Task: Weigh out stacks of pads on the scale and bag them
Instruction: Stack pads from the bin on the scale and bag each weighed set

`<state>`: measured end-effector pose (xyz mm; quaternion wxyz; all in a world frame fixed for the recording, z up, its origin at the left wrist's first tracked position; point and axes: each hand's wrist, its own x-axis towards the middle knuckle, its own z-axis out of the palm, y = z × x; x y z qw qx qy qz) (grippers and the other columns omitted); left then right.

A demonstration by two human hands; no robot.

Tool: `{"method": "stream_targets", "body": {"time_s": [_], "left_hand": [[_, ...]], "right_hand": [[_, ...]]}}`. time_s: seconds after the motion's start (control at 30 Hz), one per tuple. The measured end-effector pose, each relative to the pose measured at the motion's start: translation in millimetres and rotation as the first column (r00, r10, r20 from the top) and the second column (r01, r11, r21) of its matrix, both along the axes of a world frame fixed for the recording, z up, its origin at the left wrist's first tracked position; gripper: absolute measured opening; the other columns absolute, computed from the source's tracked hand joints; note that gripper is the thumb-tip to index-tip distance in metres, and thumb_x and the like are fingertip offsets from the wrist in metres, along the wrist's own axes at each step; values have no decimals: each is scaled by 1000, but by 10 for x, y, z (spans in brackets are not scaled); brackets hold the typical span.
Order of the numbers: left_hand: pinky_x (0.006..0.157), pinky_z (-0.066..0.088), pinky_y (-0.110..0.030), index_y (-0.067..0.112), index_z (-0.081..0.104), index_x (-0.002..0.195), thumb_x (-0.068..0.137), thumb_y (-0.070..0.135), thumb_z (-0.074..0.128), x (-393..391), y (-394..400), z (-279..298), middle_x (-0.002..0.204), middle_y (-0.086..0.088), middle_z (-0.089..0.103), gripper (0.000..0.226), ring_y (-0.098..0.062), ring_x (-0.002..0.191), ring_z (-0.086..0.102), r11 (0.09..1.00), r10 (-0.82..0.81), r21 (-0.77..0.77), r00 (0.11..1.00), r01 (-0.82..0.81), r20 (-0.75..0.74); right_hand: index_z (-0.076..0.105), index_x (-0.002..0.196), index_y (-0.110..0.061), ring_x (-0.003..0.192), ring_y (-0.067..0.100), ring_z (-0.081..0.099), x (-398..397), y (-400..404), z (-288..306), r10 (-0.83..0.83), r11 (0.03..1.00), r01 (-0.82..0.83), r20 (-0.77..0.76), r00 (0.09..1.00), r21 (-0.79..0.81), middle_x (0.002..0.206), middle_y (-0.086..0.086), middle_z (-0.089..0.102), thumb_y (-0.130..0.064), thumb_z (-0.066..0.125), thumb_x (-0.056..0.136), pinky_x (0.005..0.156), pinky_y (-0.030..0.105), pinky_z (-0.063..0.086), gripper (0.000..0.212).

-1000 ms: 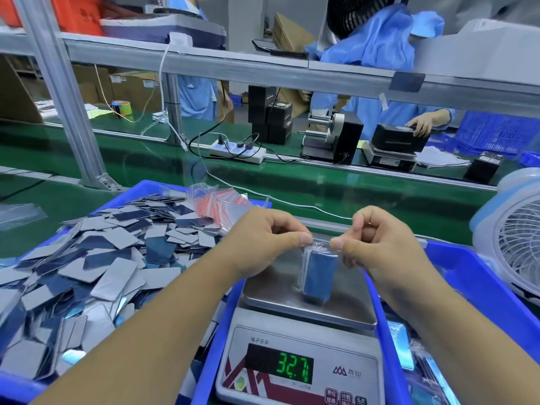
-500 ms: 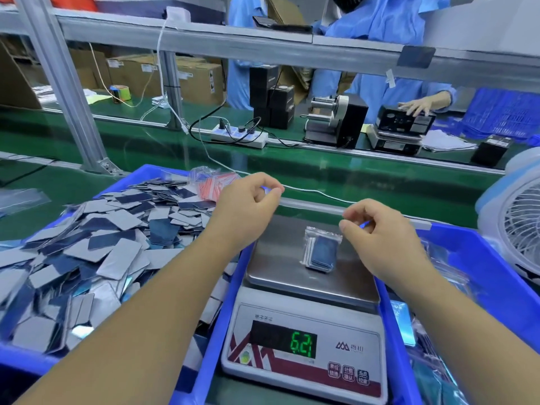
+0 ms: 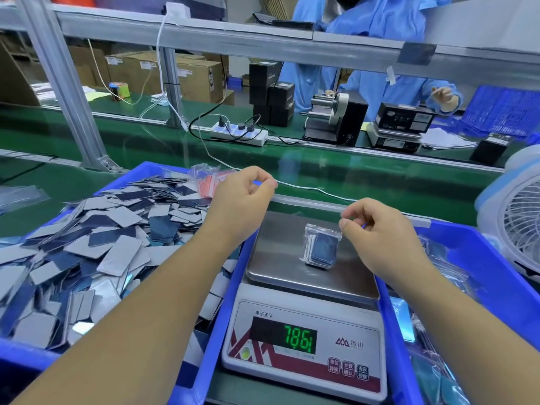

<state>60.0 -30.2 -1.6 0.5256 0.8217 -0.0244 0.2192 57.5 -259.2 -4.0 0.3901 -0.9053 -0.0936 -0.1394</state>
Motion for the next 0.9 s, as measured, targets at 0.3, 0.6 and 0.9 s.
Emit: {"method": "stream_targets", "body": {"time_s": [0.3,0.6,0.9], "left_hand": [[46,30,-19,23,65,84,96,22,54,11,-15,-21,42,13,34,17,-6,40,32,999,-35,-2,999,35,-20],[41,27,-13,22,64,84,97,20,55,18,-31,-41,41,13,32,16,-7,39,31,997,-72,29,997,72,-22],[48,30,-22,29,64,81,93,14,54,-8,-126,56,44,13,33,22,-6,45,33,984,-89,154,996,87,7]], "right_hand": [[63,78,-28,54,1,48,-10,22,-6,27,999,-28,-38,999,-25,69,-17,60,-20,63,87,54,24,37,12],[56,116,-38,88,15,61,-156,139,8,41,886,-19,37,998,-464,83,-15,63,-86,21,73,66,32,42,73],[41,88,-30,71,25,45,-186,268,57,65,711,-20,38,997,-703,73,-5,46,-55,52,79,50,29,25,28]]}}
